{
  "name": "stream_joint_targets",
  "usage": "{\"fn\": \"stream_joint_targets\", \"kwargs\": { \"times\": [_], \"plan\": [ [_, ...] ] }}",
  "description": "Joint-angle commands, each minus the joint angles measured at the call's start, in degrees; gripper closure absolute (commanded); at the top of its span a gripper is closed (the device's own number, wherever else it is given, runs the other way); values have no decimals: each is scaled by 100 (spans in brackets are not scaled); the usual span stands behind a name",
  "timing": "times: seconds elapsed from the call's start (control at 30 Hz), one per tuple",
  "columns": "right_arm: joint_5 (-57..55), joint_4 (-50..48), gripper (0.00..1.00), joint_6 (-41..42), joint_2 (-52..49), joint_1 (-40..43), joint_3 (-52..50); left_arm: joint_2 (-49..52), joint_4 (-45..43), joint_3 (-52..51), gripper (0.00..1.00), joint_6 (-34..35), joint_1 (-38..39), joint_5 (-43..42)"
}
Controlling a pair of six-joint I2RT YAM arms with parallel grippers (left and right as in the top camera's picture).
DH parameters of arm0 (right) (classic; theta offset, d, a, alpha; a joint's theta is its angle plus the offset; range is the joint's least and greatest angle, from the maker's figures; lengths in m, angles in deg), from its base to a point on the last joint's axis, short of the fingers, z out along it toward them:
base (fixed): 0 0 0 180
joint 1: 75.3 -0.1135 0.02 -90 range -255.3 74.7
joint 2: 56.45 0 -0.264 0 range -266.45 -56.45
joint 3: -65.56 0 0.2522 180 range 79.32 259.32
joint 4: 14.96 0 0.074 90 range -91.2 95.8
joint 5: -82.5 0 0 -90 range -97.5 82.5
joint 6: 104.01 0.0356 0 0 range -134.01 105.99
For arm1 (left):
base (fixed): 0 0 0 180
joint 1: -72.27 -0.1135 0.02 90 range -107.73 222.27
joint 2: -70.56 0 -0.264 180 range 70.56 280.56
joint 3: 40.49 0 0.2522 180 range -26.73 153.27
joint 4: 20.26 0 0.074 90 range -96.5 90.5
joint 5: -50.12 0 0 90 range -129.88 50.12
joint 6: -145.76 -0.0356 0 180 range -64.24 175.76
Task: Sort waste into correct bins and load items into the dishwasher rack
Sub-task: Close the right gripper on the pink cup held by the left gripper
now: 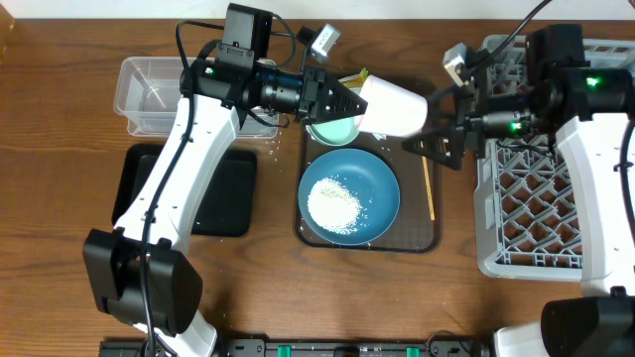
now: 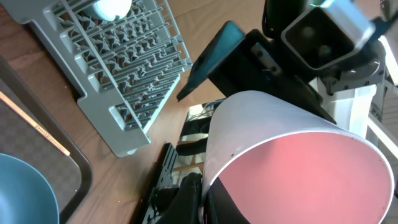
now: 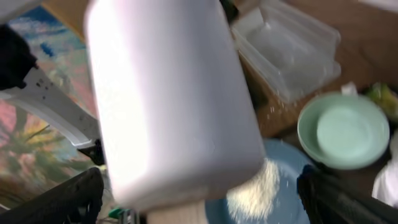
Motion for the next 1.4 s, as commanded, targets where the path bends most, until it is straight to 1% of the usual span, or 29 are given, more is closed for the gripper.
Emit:
{"fn": "stream_joint_targets", "kwargs": {
  "times": [0.0,0.07,0.13,0.27,0.4,0.47,0.7,0.83,1.13,1.27,1.37],
  "plan": [
    [597,-175,2,-160,46,-92,-20,22,-11,9,94,-31,72,-138],
    [737,-289,2,-160,46,-142,-20,22,-11,9,94,-31,133,-131],
    [772,-356,4,-160,46,-199,-20,22,-13,9,94,-33,177,-118],
    [769,-391,11,-160,46,-254,-20,22,-13,9,94,-33,205,-118],
    [767,-393,22,-160,46,-251,-20,22,-13,9,94,-33,205,-118],
    [765,-385,25,-160,46,-251,-20,22,-13,9,94,-33,205,-118],
    [721,-284,24,-160,46,-251,-20,22,-31,9,94,-33,205,-118],
    [553,-223,21,-160,46,-251,-20,22,-37,9,94,-31,203,-118],
    [442,-221,22,-160,46,-251,-20,22,-52,9,94,-31,203,-118],
    [422,-227,27,-162,46,-251,-20,22,-52,9,94,-31,203,-118],
    [420,-225,35,-160,46,-251,-20,22,-55,9,94,-31,205,-118]
  ]
}}
